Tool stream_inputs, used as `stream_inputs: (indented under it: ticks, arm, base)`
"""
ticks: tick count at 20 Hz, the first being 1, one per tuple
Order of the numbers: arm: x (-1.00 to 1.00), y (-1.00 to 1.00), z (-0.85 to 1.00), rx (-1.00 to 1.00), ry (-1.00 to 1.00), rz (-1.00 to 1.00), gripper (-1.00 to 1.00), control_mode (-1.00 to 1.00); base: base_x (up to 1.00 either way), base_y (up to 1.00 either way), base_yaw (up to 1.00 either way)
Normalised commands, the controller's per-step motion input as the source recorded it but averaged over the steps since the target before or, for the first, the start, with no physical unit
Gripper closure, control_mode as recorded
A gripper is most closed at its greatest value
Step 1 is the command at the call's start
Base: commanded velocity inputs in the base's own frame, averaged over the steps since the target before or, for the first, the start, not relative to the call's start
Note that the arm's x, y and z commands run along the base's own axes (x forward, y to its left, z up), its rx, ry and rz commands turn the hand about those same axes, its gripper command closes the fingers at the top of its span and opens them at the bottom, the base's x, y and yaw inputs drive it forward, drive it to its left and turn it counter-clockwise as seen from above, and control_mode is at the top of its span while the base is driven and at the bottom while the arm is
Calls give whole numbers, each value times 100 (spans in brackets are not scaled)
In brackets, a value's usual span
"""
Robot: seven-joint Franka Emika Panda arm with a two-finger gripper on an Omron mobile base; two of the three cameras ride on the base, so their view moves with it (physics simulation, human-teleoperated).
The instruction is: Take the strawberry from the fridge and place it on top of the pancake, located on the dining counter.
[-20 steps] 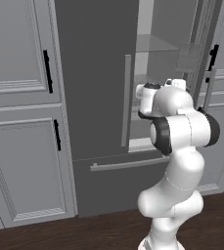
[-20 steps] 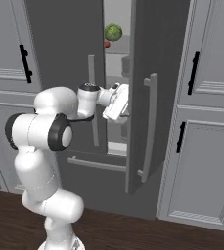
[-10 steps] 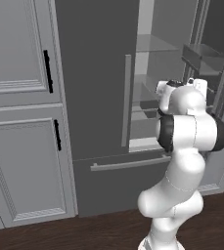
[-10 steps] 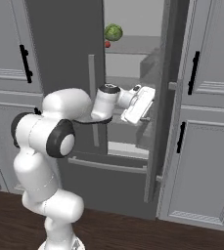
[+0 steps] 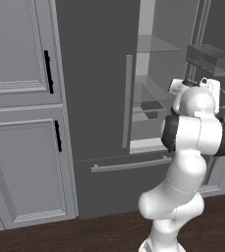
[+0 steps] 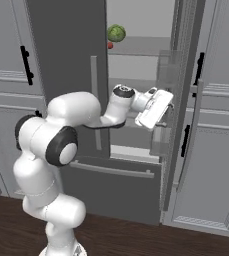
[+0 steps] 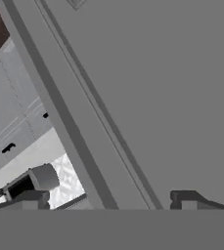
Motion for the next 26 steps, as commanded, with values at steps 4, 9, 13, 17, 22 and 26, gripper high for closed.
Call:
stream_inputs:
  ticks: [4, 9, 13, 17, 22, 26]
  arm:
    - [-71, 84, -6, 0, -4, 11, -100, -100]
    - [-64, 100, -2, 0, -13, 17, -100, -100]
    - [-33, 100, -8, 20, -28, 8, -100, -100]
    - [-3, 100, -8, 44, -32, -1, -100, -100]
    - [2, 91, -37, 56, -30, -33, -100, -100]
    - [20, 55, -43, 67, -23, -39, -100, -100]
  base:
    - [0, 0, 0]
    - [0, 0, 0]
    - [0, 0, 0]
    - [0, 0, 0]
    - [0, 0, 0]
    - [0, 0, 0]
